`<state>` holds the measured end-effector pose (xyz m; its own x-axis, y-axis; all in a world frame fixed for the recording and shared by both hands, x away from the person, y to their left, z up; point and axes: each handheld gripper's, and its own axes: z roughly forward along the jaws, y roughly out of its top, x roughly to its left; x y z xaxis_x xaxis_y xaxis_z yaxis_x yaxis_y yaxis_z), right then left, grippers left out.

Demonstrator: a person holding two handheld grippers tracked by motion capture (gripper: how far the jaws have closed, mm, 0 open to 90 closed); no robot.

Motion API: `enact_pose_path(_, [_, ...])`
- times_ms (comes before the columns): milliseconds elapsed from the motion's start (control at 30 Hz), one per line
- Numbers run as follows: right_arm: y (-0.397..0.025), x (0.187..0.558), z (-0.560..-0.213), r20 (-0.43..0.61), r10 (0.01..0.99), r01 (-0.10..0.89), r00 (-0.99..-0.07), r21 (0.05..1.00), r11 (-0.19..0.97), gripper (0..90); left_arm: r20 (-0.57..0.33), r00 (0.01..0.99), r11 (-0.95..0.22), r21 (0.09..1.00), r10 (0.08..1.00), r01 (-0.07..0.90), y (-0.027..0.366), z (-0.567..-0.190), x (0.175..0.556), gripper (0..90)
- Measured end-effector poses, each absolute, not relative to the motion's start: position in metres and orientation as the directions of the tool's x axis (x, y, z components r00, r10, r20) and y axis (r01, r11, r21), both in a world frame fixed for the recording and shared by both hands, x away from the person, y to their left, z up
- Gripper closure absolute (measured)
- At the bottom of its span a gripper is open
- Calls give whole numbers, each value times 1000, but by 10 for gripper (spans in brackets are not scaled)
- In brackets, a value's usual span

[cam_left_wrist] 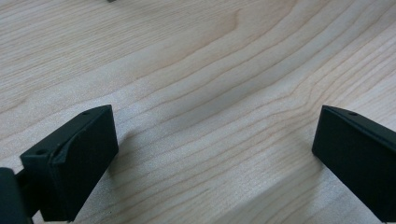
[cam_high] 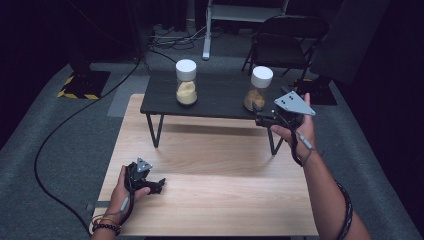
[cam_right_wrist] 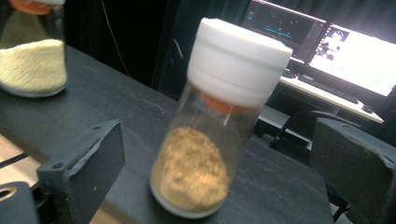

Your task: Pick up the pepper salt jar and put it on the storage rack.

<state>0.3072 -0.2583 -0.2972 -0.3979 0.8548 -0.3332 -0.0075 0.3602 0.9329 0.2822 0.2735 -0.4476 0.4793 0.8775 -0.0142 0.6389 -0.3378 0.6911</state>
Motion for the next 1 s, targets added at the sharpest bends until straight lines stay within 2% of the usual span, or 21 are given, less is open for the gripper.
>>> enact_pose_path(167, [-262,295,-311,-363,845,-31,-393,923,383,32,-15,478,-337,691,878,639,273,-448,282,4])
enact_pose_path(767, [-281,267,-353,-380,824,-12,-420,910,413,26,-15,479,-337,691,878,639,273,-448,282,4])
enact_pose_path(1000, [-292,262,-372,-387,802,-16,-455,904,427,22,-15,479,-337,691,878,639,273,-448,282,4])
